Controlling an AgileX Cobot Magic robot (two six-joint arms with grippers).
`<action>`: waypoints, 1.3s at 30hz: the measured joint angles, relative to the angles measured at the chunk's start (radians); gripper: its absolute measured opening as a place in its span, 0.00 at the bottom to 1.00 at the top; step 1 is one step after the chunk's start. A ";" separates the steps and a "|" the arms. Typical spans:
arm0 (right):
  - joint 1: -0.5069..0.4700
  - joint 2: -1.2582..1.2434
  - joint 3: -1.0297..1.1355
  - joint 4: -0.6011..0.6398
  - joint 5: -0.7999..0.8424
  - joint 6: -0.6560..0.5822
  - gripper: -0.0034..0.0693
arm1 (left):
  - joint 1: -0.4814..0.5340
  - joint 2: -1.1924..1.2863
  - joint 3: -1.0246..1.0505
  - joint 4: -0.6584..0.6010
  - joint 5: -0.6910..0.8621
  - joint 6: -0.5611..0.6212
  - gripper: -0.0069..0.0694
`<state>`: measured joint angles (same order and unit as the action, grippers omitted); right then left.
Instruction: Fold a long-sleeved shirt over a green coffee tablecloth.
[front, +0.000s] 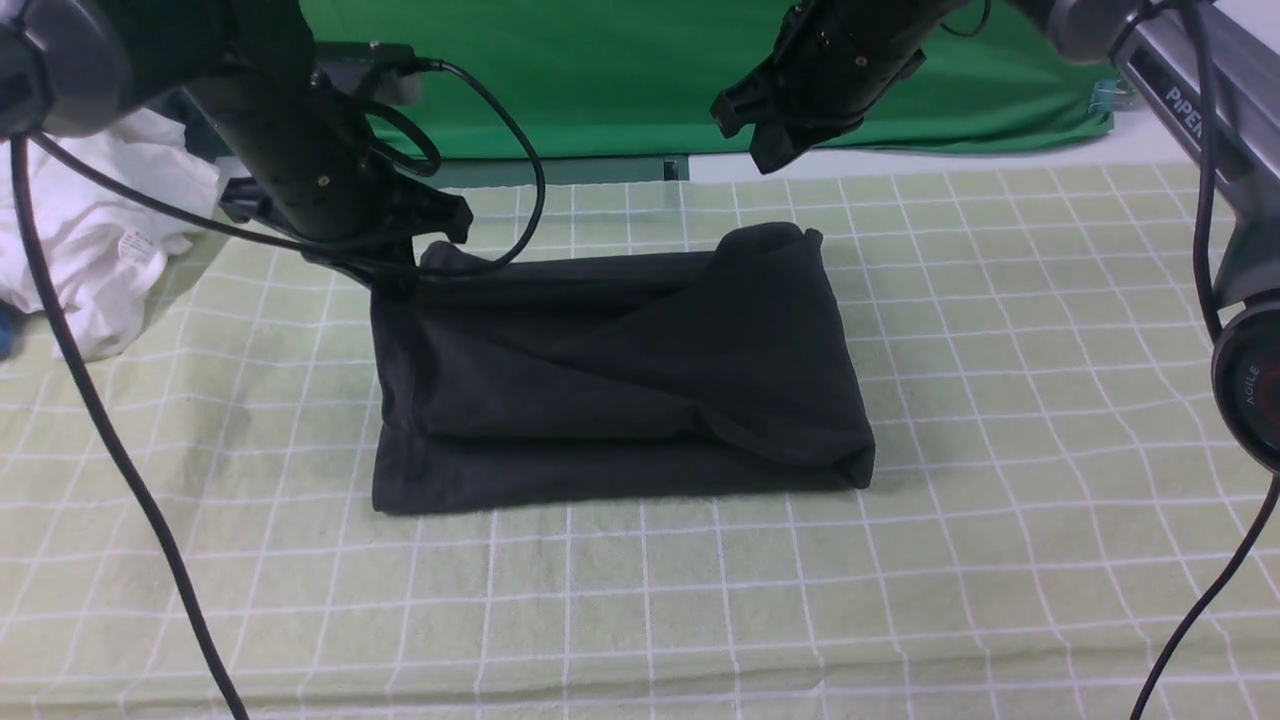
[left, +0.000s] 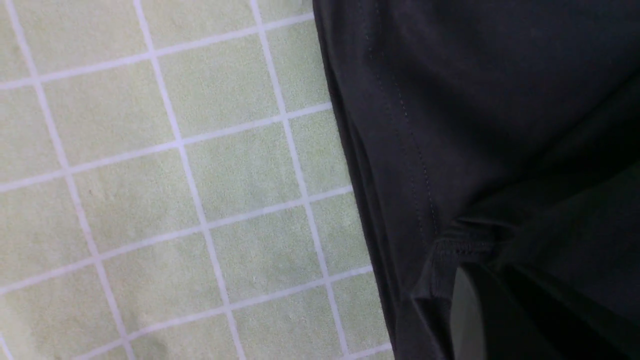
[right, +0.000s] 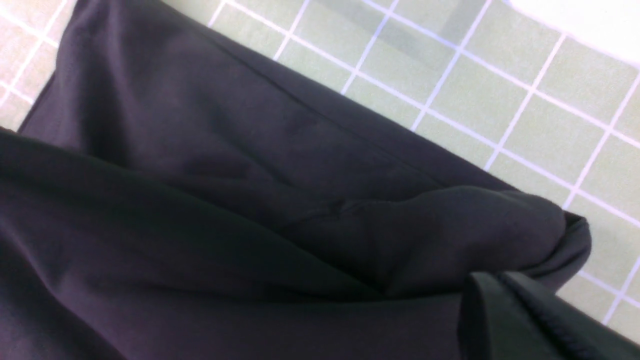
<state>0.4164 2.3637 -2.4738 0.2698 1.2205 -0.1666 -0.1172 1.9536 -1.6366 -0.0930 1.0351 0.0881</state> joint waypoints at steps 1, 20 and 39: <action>0.000 0.007 0.000 0.000 0.000 -0.008 0.08 | 0.000 0.002 0.000 -0.001 0.000 0.000 0.12; 0.012 0.145 0.002 -0.018 -0.009 -0.071 0.20 | 0.005 0.005 0.004 0.115 0.032 -0.088 0.44; 0.012 -0.012 0.329 -0.068 -0.013 -0.030 0.04 | 0.006 -0.111 0.004 0.130 0.123 -0.122 0.22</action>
<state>0.4289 2.3521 -2.1446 0.2021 1.2076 -0.1964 -0.1107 1.8425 -1.6324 0.0375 1.1577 -0.0339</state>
